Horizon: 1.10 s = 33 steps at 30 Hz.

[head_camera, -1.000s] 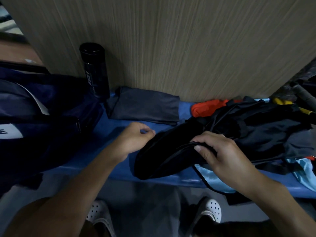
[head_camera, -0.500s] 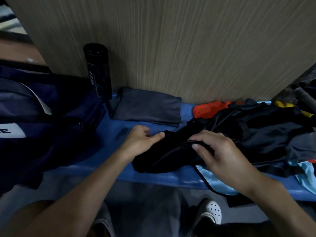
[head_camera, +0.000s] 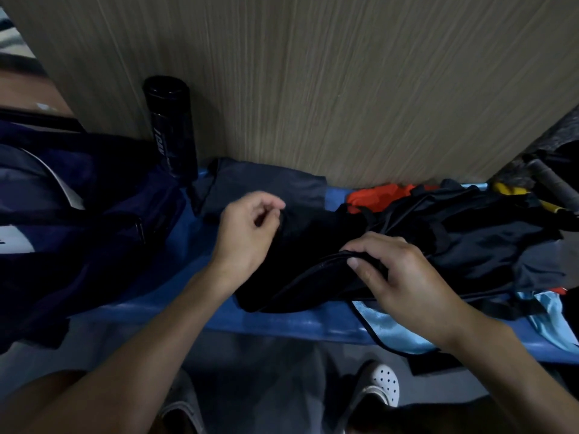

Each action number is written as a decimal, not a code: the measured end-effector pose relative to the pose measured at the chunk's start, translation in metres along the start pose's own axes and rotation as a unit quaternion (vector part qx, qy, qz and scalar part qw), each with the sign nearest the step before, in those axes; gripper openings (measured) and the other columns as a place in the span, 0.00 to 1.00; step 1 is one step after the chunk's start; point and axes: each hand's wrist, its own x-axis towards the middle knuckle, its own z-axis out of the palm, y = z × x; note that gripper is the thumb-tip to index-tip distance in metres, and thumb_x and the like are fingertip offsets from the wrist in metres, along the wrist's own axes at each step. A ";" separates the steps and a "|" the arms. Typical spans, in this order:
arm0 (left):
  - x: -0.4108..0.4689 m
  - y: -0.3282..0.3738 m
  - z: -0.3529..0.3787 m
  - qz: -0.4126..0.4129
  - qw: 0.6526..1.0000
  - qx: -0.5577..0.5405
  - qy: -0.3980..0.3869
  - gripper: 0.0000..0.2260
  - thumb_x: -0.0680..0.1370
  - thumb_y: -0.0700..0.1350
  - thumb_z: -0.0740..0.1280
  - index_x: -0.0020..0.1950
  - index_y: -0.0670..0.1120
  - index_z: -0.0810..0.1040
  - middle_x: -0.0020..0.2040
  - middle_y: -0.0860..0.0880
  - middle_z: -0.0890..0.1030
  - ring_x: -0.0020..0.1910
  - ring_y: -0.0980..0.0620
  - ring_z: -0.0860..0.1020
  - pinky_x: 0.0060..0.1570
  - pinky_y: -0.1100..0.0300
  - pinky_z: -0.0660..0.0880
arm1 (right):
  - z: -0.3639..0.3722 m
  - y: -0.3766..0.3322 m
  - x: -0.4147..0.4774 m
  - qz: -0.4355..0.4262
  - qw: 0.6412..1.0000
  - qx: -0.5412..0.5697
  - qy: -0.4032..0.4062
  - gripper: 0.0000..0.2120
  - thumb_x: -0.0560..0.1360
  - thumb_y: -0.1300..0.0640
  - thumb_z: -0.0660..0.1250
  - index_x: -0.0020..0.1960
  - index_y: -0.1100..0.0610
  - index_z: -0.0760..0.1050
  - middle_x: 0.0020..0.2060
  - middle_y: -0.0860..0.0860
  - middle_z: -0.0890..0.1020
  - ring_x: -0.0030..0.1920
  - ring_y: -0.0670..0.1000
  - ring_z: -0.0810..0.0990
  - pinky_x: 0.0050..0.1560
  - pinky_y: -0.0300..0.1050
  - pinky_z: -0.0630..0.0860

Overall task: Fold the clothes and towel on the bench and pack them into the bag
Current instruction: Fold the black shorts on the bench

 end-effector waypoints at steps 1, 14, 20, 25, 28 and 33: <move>0.001 0.005 -0.006 0.029 0.999 -0.012 0.016 0.14 0.78 0.32 0.66 0.45 0.52 0.80 0.43 0.49 0.82 0.38 0.64 0.78 0.42 0.72 0.72 | 0.000 0.000 0.001 0.000 1.000 0.000 0.008 0.08 0.78 0.54 0.62 0.54 0.49 0.78 0.46 0.39 0.79 0.49 0.44 0.78 0.58 0.42 0.70; -0.006 0.012 -0.024 0.008 0.992 -0.086 -0.088 0.16 0.77 0.27 0.63 0.44 0.46 0.81 0.39 0.49 0.81 0.40 0.57 0.79 0.41 0.67 0.73 | 0.016 -0.003 0.073 0.008 0.999 0.040 -0.030 0.04 0.76 0.61 0.65 0.46 0.54 0.78 0.63 0.53 0.78 0.68 0.49 0.73 0.70 0.40 0.65; -0.001 0.011 -0.029 0.025 0.985 -0.108 -0.130 0.13 0.77 0.27 0.64 0.47 0.43 0.81 0.39 0.53 0.80 0.41 0.60 0.78 0.44 0.67 0.74 | 0.014 -0.012 0.096 0.082 0.979 0.145 -0.121 0.06 0.72 0.60 0.65 0.37 0.55 0.76 0.52 0.54 0.84 0.58 0.45 0.80 0.60 0.36 0.71; 0.002 0.011 -0.032 0.027 0.986 -0.115 -0.121 0.12 0.78 0.29 0.64 0.52 0.43 0.81 0.48 0.44 0.83 0.49 0.53 0.83 0.52 0.60 0.78 | 0.013 -0.011 0.098 0.056 0.981 0.137 -0.122 0.10 0.75 0.68 0.66 0.39 0.55 0.78 0.35 0.44 0.78 0.36 0.37 0.75 0.42 0.30 0.69; 0.003 0.008 -0.036 -0.048 0.983 -0.108 -0.138 0.19 0.75 0.45 0.74 0.65 0.50 0.76 0.60 0.52 0.80 0.56 0.57 0.81 0.55 0.61 0.77 | 0.016 -0.007 0.099 0.019 0.990 0.112 -0.080 0.08 0.75 0.67 0.68 0.43 0.54 0.79 0.42 0.49 0.80 0.45 0.42 0.78 0.51 0.31 0.70; -0.005 0.005 -0.027 -0.096 0.971 -0.062 -0.211 0.20 0.72 0.46 0.78 0.61 0.47 0.79 0.54 0.51 0.85 0.55 0.55 0.83 0.57 0.56 0.79 | 0.024 -0.002 0.102 -0.011 0.994 0.098 -0.040 0.04 0.76 0.63 0.69 0.48 0.55 0.81 0.45 0.50 0.81 0.48 0.46 0.80 0.55 0.38 0.74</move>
